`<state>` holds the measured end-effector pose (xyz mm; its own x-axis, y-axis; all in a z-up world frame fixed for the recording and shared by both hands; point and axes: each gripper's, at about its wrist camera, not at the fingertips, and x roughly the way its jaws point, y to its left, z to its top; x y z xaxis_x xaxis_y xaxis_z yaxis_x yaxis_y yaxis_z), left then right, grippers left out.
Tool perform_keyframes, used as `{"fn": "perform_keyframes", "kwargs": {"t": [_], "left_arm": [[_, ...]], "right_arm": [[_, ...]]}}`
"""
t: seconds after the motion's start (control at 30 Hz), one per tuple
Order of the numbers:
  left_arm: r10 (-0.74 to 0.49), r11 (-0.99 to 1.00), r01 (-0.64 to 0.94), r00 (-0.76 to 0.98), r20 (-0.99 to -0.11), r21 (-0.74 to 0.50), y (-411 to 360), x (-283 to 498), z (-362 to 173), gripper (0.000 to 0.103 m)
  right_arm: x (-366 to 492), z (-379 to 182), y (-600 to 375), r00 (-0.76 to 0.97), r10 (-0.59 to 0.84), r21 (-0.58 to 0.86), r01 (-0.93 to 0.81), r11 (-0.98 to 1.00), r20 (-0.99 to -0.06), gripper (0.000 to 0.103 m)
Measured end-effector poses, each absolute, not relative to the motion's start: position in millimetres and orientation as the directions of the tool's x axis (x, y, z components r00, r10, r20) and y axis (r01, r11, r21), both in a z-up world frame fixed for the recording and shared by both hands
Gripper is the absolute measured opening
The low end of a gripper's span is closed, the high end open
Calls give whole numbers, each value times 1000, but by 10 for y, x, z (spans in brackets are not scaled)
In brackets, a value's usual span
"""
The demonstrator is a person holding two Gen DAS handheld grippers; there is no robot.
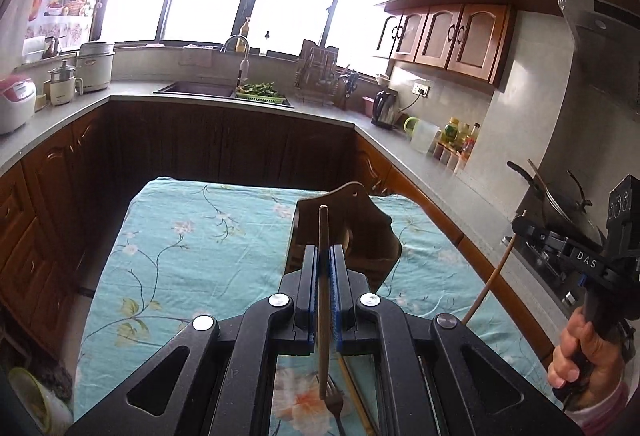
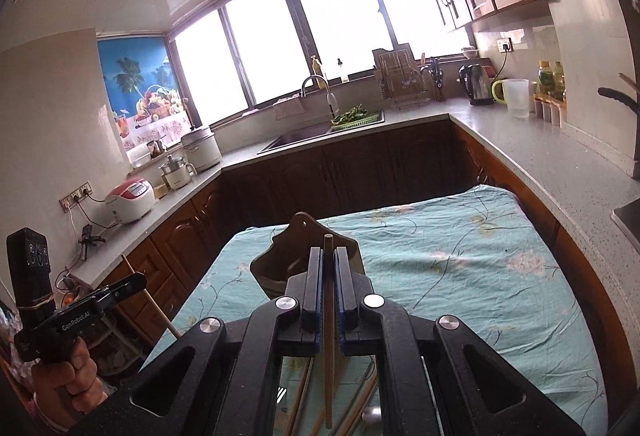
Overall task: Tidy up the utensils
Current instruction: 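Lift both held chopsticks upright and lower them into the wooden holder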
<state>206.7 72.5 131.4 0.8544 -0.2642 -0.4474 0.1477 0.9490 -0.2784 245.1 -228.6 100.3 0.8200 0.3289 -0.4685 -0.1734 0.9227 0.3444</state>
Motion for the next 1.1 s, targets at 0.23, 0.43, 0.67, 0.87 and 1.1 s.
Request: {"fn": "perform_keyframes", "kwargs": {"t": [0.23, 0.43, 0.67, 0.87, 1.1], "left_arm": [[-246, 952, 145, 886, -394, -269, 692, 2188, 1306, 4], [-225, 955, 144, 920, -320, -258, 648, 2400, 1383, 4], [-201, 956, 137, 950, -241, -258, 607, 2791, 1349, 4], [-163, 958, 101, 962, -219, -269, 515, 3160, 942, 4], [-145, 948, 48, 946, -290, -316, 414, 3568, 239, 4]], "right_arm": [[2701, 1177, -2289, 850, 333, 366, -181, 913, -408, 5], [3003, 1361, -2310, 888, 316, 386, -177, 905, -334, 5], [3370, 1376, -2311, 918, 282, 400, -156, 903, -278, 5], [3601, 1067, -2264, 924, 254, 397, -127, 909, -287, 5], [3709, 584, -2203, 918, 231, 407, -87, 909, -322, 5]]}}
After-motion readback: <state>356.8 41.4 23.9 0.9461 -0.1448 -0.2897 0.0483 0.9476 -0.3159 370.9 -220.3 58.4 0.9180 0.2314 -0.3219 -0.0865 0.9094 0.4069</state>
